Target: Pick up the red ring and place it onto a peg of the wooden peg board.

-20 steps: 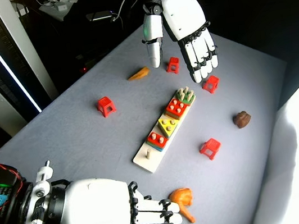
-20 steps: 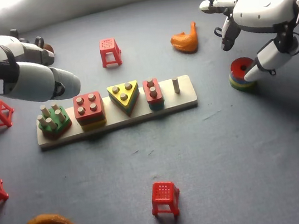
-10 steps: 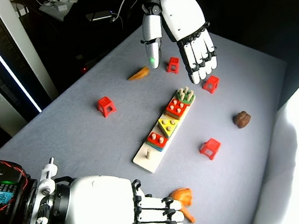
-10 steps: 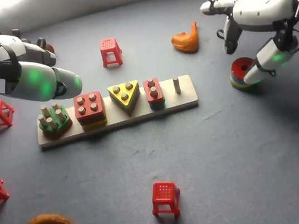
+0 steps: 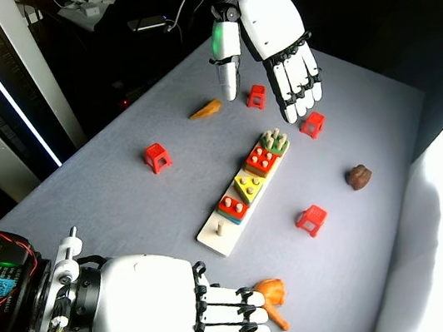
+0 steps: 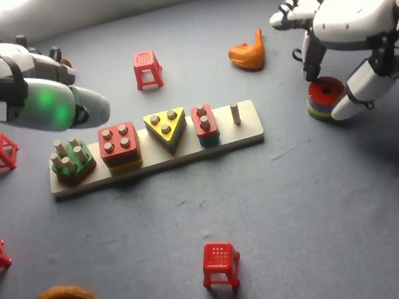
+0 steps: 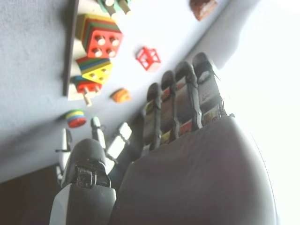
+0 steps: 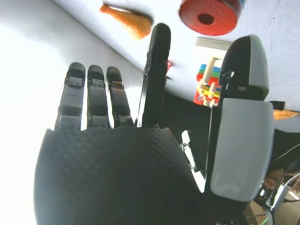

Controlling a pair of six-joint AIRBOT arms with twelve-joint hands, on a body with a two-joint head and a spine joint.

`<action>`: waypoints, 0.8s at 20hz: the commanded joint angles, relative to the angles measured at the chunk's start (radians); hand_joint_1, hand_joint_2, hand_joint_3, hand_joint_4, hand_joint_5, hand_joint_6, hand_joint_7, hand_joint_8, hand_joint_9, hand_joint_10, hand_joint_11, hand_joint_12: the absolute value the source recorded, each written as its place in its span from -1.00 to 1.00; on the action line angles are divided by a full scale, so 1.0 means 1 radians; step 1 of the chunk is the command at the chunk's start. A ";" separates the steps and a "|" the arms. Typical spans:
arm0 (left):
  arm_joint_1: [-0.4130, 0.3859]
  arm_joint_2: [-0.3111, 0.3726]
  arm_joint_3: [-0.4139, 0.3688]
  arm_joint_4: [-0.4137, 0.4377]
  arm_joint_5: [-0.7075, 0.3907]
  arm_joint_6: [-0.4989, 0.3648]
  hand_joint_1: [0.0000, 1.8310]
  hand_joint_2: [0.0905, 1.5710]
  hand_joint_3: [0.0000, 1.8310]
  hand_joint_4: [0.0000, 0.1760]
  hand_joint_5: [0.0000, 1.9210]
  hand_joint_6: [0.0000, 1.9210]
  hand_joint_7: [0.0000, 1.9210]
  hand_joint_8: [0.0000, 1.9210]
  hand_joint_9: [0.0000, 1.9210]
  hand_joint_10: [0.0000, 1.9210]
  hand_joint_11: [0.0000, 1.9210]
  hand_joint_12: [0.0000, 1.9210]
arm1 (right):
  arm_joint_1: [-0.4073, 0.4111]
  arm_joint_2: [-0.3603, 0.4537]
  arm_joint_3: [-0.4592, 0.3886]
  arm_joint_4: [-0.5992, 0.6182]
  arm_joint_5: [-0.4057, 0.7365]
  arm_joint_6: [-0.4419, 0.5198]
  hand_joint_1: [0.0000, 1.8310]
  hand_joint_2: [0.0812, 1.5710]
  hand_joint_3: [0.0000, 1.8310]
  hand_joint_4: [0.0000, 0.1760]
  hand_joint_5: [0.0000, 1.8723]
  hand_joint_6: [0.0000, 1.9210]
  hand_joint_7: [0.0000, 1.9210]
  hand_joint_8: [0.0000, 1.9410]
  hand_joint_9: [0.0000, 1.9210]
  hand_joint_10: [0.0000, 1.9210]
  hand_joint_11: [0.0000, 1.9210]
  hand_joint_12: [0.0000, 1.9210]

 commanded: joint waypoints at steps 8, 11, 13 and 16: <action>-0.013 -0.007 0.002 0.047 -0.038 0.004 -1.00 0.63 -1.00 -1.00 -0.81 -1.00 -0.79 -0.99 -0.85 -0.99 -1.00 -0.78 | -0.003 -0.043 0.060 0.001 0.125 0.002 -0.14 0.06 -1.00 -0.03 -0.06 -1.00 -1.00 -1.00 -1.00 -1.00 -1.00 -1.00; -0.003 -0.012 0.002 0.047 -0.038 0.004 -1.00 0.62 -1.00 -1.00 -0.82 -0.99 -0.81 -0.99 -0.86 -1.00 -1.00 -0.82 | -0.005 -0.053 0.069 0.001 0.133 0.002 -0.15 0.08 -0.99 -0.07 -0.07 -0.99 -1.00 -1.00 -1.00 -1.00 -1.00 -1.00; 0.003 -0.012 0.002 0.047 -0.038 0.004 -1.00 0.62 -1.00 -1.00 -0.82 -1.00 -0.82 -1.00 -0.86 -1.00 -1.00 -0.79 | -0.006 -0.058 0.071 0.001 0.137 0.002 -0.13 0.09 -0.99 -0.15 -0.06 -0.99 -1.00 -1.00 -1.00 -1.00 -1.00 -1.00; 0.008 -0.012 0.002 0.047 -0.038 0.004 -1.00 0.62 -1.00 -1.00 -0.83 -1.00 -0.83 -1.00 -0.88 -1.00 -1.00 -0.83 | -0.012 -0.060 0.071 0.001 0.145 0.002 -0.12 0.08 -1.00 -0.07 -0.07 -1.00 -1.00 -1.00 -1.00 -1.00 -1.00 -1.00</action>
